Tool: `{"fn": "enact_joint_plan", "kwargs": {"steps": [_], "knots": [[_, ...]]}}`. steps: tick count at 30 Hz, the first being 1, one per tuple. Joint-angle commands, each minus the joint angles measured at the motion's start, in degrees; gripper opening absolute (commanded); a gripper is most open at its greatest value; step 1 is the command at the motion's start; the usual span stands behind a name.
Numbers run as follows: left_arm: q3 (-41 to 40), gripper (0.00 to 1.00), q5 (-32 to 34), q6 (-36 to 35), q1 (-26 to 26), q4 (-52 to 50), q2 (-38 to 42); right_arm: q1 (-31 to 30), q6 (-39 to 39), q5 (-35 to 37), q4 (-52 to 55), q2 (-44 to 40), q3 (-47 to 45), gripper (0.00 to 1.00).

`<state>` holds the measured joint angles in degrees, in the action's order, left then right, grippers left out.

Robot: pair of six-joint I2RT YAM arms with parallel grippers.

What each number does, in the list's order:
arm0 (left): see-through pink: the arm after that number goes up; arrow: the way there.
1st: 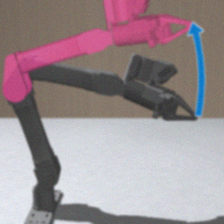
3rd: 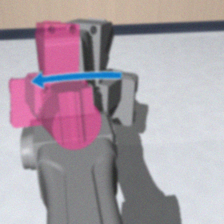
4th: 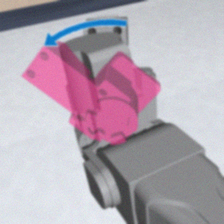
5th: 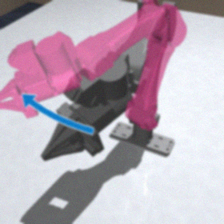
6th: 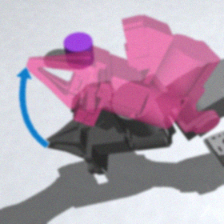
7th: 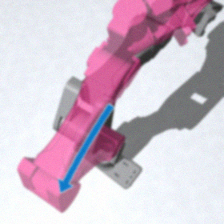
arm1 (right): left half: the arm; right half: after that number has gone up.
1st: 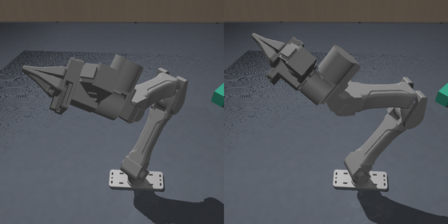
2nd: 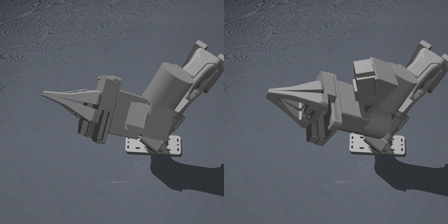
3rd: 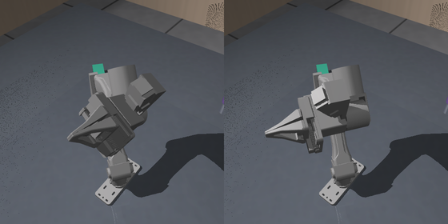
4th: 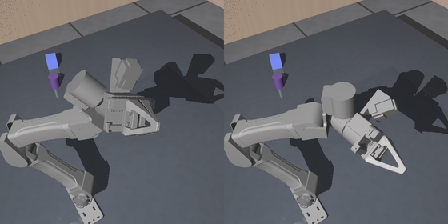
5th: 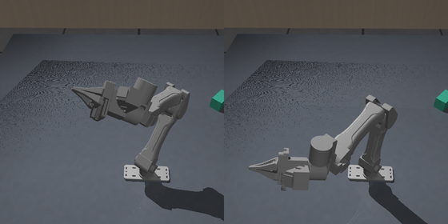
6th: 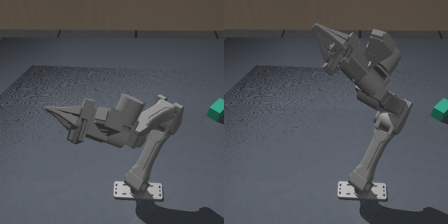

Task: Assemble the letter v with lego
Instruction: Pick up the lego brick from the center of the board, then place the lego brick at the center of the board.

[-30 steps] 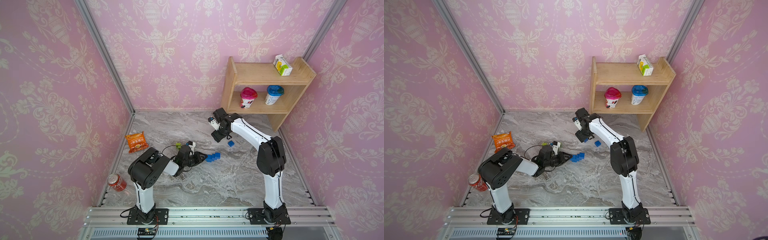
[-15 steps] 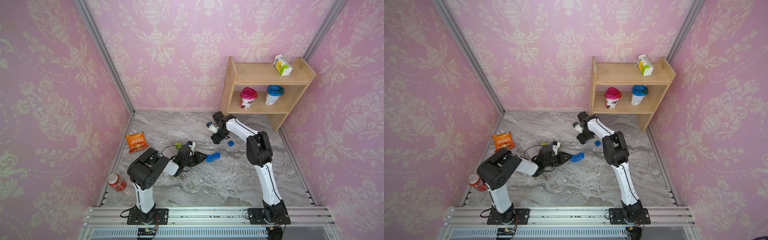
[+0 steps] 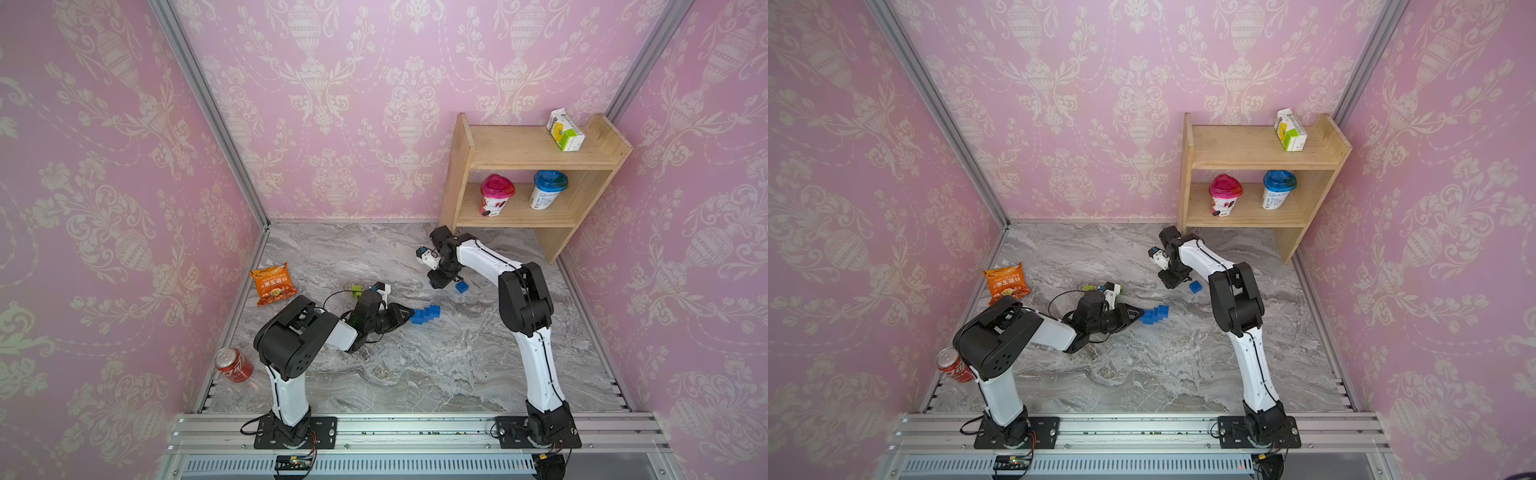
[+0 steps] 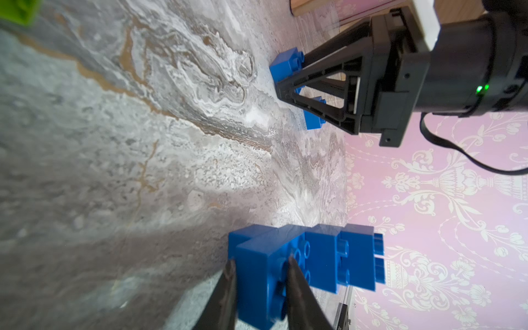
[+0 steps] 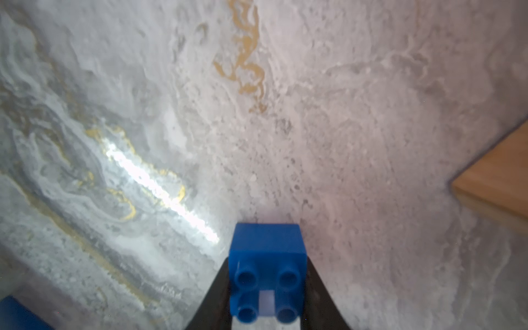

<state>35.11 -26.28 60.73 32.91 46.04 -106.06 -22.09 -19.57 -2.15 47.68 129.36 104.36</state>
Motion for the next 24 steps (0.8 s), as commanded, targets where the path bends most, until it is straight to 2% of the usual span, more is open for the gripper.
{"fn": "enact_joint_plan", "kwargs": {"steps": [1, 6, 8, 11, 17, 22, 23, 24], "knots": [[-1.2, 0.19, 3.0, -1.1, 0.2, -5.1, -0.1, -0.7, 7.7, 4.1, -1.0, -9.4, -6.4, 0.14], [-1.8, 0.19, 3.5, -0.3, 0.2, -3.1, -0.4, -1.8, 27.0, 6.4, -4.8, -25.6, -26.5, 0.06], [-1.8, 0.19, 3.6, -0.2, 0.2, -3.1, -0.2, -2.5, 33.2, 6.4, -5.1, -30.5, -32.7, 0.0], [-1.8, 0.19, 4.0, -0.1, 0.2, -3.1, 0.0, -6.5, 39.8, 6.1, -7.0, -35.5, -41.3, 0.0], [-2.4, 0.18, 4.8, 0.4, 0.2, -1.9, 0.0, -15.7, 48.4, 7.6, -12.8, -36.6, -48.3, 0.0], [-3.0, 0.18, 5.5, 0.6, 0.2, -1.7, 0.2, -18.0, 52.7, 8.4, -15.6, -35.2, -50.8, 0.0], [-3.0, 0.18, 5.4, 0.6, 0.2, -1.5, 0.1, -18.0, 52.9, 8.9, -14.9, -34.9, -50.5, 0.03], [-3.0, 0.18, 5.4, 0.7, 0.2, -1.5, 0.1, -18.3, 52.9, 9.5, -14.3, -34.9, -50.4, 0.14]]}}
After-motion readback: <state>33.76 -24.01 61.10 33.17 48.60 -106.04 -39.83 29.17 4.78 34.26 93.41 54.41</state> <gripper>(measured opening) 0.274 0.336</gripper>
